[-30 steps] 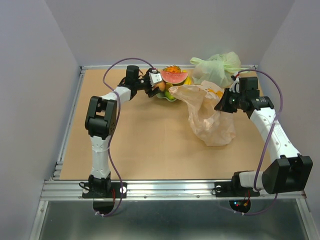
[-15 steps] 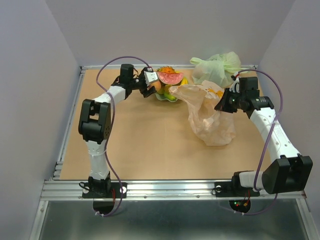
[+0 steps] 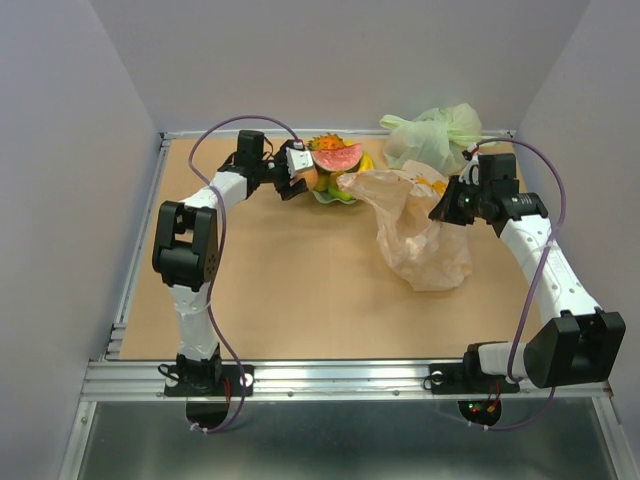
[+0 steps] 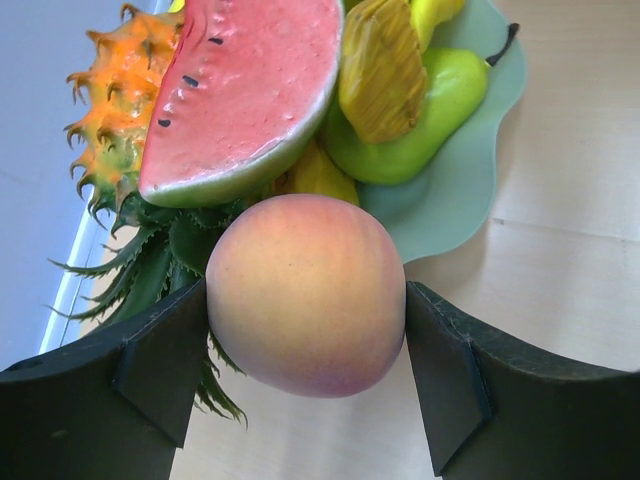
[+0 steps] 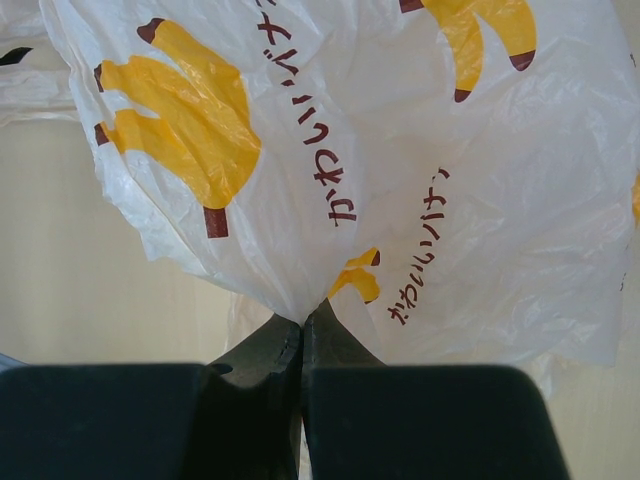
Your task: Place the fake fruits into the plastic bag and tie a complex knot
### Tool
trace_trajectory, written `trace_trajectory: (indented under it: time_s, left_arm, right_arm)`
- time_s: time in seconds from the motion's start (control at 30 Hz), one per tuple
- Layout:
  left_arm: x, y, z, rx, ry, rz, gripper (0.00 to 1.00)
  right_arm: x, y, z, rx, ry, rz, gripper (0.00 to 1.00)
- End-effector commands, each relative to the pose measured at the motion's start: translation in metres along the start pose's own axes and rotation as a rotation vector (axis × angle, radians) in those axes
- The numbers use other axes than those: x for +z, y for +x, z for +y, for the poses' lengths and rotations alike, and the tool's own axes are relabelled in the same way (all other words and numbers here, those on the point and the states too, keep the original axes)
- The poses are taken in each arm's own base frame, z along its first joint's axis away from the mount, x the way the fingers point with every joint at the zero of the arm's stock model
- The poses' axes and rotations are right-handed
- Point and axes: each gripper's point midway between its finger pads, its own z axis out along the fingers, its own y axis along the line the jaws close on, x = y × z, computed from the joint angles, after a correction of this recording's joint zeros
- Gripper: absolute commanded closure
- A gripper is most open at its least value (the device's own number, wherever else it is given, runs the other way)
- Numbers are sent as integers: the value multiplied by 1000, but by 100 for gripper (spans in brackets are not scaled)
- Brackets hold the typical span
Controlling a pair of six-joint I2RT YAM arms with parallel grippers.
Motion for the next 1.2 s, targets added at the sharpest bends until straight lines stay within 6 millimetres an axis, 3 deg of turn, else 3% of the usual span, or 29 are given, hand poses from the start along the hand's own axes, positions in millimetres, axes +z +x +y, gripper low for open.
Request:
trace_trajectory:
  time_s: [0.0,0.13,0.33,0.47,0.7,1.0,1.13,1.17]
  left_arm:
    - [-22,-33,-3,76,28,-50,45]
    - [-22,-31,-10,84,72,-45,44]
    - [-19,-22,-10,72,85,-17,28]
    - [-15,-22,-1,45,58,-14,28]
    - [-17,-23,-8,37,54,-32,24]
    - [-8,-30,1,-39,8,-31,23]
    - [-8,-32,-1,-50,9,-32,16]
    - [-8,-31,-4,-49,13,-30,10]
  right_arm:
    - [-21,-38,20,-48,-48,-129,100]
    - [-20,-36,19,-46,-51,-124,100]
    - [-18,-35,19,-45,-54,-118,100]
    - [-16,-33,18,-39,-53,-109,100]
    - [-14,-33,19,-37,-59,-104,100]
    - [-13,-32,20,-36,-67,-101,100]
    - [-14,-30,20,-35,-68,-99,100]
    - [-14,-30,20,-35,-68,-99,100]
